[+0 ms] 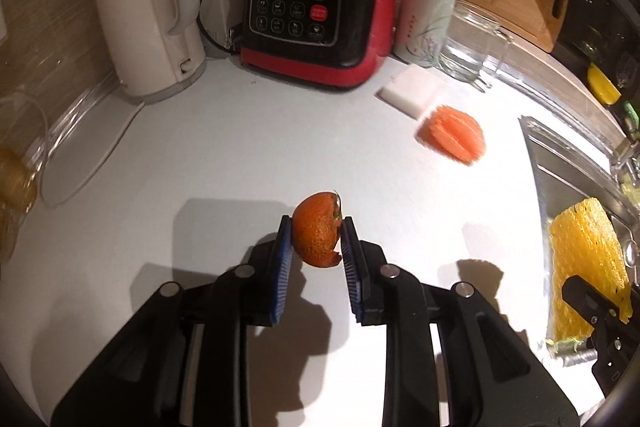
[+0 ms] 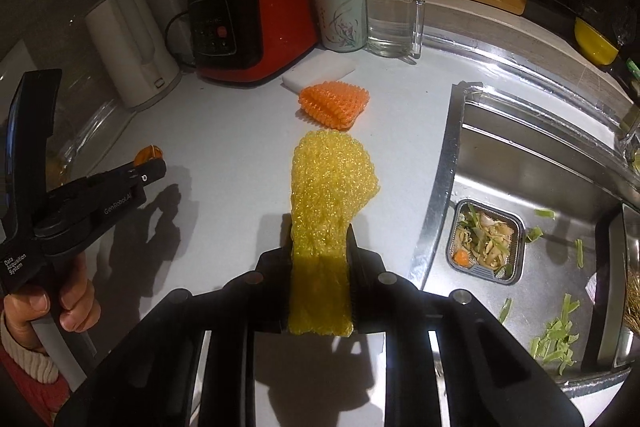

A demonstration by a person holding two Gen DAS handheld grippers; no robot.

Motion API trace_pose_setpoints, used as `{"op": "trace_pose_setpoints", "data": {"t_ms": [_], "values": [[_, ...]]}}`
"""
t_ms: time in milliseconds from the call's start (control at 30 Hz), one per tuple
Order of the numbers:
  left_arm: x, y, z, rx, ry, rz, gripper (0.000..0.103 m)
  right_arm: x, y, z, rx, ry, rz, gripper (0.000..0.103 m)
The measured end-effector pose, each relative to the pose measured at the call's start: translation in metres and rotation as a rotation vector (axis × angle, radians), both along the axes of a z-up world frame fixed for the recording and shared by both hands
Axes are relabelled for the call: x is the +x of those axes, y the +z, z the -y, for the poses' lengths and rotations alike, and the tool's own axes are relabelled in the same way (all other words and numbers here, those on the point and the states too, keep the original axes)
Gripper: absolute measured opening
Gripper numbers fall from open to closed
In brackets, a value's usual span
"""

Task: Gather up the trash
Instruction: 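Carry orange peel and yellow mesh over the green basket to release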

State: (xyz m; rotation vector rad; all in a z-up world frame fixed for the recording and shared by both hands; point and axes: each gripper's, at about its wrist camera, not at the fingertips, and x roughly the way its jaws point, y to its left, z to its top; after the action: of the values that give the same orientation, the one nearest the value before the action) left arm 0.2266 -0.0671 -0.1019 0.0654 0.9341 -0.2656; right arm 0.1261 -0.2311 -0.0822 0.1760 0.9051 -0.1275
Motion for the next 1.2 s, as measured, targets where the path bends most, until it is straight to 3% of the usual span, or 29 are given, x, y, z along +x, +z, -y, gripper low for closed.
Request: {"op": "trace_pose_setpoints", "data": {"t_ms": [300,700,867,1200], "values": [[-0.112,0.011,-0.001,0.002,0.014,-0.048,0.025,-0.091,0.011,-0.004,0.011,0.088,-0.020,0.021],[-0.254,-0.004,0.003,0.011,0.032,-0.123,0.025,-0.203,-0.011,-0.008,0.041,0.178,-0.073,0.021],[-0.295,-0.023,0.006,0.015,0.049,-0.188,0.025,-0.238,-0.023,-0.009,0.048,0.204,-0.101,0.022],[-0.350,-0.050,0.019,0.043,0.066,-0.229,0.025,-0.280,-0.041,-0.013,0.039,0.264,-0.137,0.022]]}}
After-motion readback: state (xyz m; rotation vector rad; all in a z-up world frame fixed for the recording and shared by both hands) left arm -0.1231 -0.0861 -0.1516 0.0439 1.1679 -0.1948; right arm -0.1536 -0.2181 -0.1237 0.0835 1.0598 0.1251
